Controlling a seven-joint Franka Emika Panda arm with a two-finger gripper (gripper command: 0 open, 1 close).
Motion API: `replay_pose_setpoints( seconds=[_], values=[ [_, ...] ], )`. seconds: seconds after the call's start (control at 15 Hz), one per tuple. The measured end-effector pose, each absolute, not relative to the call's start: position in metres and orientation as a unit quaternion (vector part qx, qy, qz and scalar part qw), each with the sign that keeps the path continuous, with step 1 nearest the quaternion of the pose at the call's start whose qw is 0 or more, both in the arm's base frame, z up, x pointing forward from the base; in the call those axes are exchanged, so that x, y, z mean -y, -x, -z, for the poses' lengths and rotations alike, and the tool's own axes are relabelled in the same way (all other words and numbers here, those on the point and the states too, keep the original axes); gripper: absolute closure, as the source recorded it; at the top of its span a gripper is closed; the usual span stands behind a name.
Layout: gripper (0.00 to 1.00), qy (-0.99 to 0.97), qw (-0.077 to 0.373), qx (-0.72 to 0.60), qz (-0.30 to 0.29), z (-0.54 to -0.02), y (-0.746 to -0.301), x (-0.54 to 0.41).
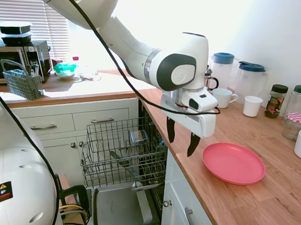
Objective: Put the plate in the dishwasher
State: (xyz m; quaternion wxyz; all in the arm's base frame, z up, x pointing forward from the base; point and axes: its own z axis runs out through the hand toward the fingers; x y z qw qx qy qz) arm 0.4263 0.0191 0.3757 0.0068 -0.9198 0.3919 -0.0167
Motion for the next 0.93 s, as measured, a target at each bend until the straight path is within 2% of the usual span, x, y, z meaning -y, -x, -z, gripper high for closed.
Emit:
replay_pose_setpoints(
  seconds=[0.27,0.67,0.93],
  values=[
    [0.0,0.905,0.026,-0.424,0.024,-0.38,-0.429,-0.012],
    [0.0,0.864,0.087,-0.493,0.053,-0.402,-0.423,0.089],
    [0.0,0.838,0.106,-0.53,0.076,-0.413,-0.429,0.133]
  ],
)
